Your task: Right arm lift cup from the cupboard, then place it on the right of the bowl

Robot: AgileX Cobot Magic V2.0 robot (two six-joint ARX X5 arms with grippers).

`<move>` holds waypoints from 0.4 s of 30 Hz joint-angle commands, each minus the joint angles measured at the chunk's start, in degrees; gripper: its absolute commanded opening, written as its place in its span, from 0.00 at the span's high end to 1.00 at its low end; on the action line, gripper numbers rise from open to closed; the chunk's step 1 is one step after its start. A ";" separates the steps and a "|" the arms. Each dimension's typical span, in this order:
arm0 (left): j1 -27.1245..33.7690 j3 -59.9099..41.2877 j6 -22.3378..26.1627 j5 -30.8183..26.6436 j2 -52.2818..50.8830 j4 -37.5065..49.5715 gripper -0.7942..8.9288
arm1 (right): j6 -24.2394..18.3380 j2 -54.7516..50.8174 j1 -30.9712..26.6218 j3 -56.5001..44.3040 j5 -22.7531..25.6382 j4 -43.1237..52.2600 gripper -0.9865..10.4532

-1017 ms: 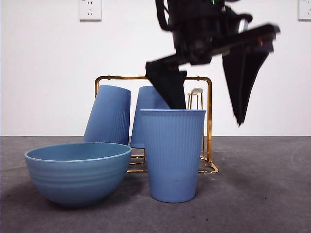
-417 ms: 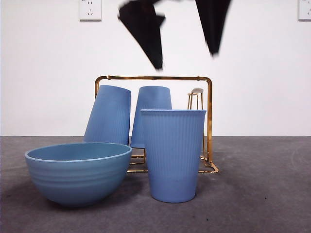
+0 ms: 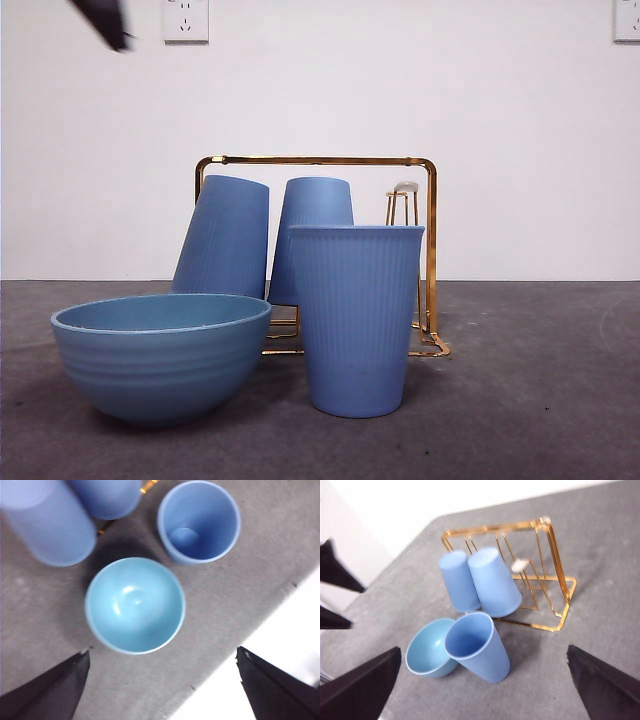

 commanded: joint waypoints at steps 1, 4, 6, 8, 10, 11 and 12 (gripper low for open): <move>1.53 -3.17 1.44 -0.07 -6.54 2.56 0.44 | 0.17 0.15 0.26 0.48 -0.02 0.11 0.44; 4.26 -7.72 1.60 -0.07 -14.58 5.44 0.44 | 0.39 0.17 0.26 0.48 0.04 -1.01 0.45; 5.97 -11.13 1.79 -0.07 -20.26 7.63 0.44 | 0.61 0.17 0.26 0.48 0.04 -1.49 0.46; 7.30 -14.38 2.23 -0.11 -25.49 9.29 0.44 | 0.63 0.17 0.26 0.48 0.02 -1.73 0.47; 8.39 -17.64 2.80 -0.20 -30.42 10.93 0.44 | 0.61 0.17 0.26 0.48 0.02 -1.88 0.48; 8.87 -19.39 3.19 -0.22 -33.16 11.78 0.44 | 0.59 0.17 0.26 0.48 0.00 -1.88 0.48; 9.33 -21.18 3.34 -0.42 -35.89 12.68 0.44 | 0.57 0.17 0.26 0.48 0.00 -1.88 0.48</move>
